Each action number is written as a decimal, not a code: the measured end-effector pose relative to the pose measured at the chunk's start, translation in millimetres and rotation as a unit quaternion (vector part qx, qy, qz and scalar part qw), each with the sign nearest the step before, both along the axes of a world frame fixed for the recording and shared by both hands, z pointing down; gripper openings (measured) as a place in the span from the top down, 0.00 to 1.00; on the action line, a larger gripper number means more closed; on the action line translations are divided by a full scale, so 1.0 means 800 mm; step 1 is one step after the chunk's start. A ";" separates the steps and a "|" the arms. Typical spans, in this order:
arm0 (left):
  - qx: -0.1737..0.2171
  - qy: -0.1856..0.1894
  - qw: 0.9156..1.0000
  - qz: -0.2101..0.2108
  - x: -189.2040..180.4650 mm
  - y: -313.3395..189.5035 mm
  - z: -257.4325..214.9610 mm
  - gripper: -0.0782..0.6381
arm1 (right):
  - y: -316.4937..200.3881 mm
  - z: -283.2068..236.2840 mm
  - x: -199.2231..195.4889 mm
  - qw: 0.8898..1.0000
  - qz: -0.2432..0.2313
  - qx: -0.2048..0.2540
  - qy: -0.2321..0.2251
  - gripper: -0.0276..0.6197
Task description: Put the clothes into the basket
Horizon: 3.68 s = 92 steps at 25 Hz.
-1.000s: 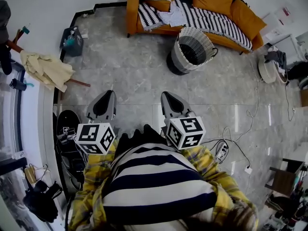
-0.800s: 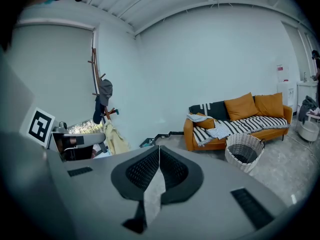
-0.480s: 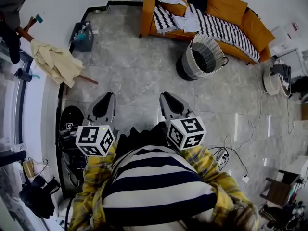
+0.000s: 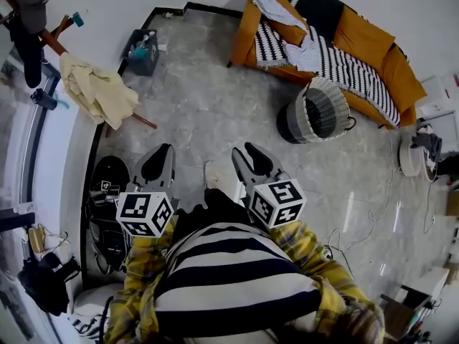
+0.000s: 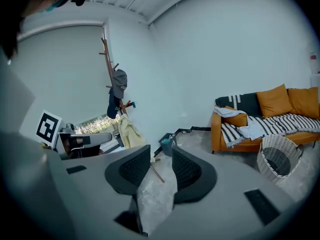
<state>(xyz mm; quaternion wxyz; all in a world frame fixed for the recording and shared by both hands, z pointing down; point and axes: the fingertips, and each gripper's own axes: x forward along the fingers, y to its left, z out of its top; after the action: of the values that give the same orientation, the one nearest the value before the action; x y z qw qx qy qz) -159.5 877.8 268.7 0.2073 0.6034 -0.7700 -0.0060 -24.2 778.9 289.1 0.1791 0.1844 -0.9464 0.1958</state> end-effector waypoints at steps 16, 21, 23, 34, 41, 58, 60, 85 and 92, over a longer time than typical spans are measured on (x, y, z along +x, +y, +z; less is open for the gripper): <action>-0.005 -0.008 0.984 -0.177 -0.186 -0.010 -0.002 0.84 | -0.048 -0.007 -0.191 0.987 -0.158 -0.024 -0.012 0.76; 0.000 -0.019 0.976 -0.215 -0.232 0.003 -0.011 0.84 | -0.034 -0.011 -0.244 0.977 -0.210 -0.033 -0.024 0.76; -0.005 -0.019 0.974 -0.227 -0.248 0.015 -0.009 0.78 | -0.025 -0.007 -0.263 0.974 -0.223 -0.042 -0.021 0.76; -0.026 -0.022 0.971 -0.235 -0.344 0.042 0.005 0.63 | 0.005 -0.016 -0.376 0.968 -0.248 -0.041 -0.020 0.76; -0.036 -0.034 0.969 -0.243 -0.403 0.050 0.007 0.60 | 0.015 -0.012 -0.426 0.965 -0.258 -0.045 -0.014 0.76; -0.059 -0.060 0.967 -0.242 -0.514 0.042 0.033 0.52 | 0.003 0.017 -0.482 0.967 -0.247 -0.042 0.045 0.76; -0.058 -0.059 0.968 -0.237 -0.519 0.035 0.037 0.50 | 0.003 0.021 -0.484 0.967 -0.247 -0.044 0.052 0.76; -0.070 -0.052 0.969 -0.230 -0.533 0.024 0.043 0.81 | -0.005 0.036 -0.484 0.976 -0.196 -0.064 0.064 0.76; -0.047 -0.076 0.966 -0.244 -0.512 0.032 0.008 0.82 | -0.012 0.029 -0.469 0.979 -0.189 -0.069 0.045 0.76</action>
<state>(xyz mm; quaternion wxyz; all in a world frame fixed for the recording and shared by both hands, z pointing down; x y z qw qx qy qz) -569.0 903.4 274.8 0.1689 0.3859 -0.9066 0.0254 -399.4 769.4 312.0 0.2678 -0.0018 -0.9393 0.2143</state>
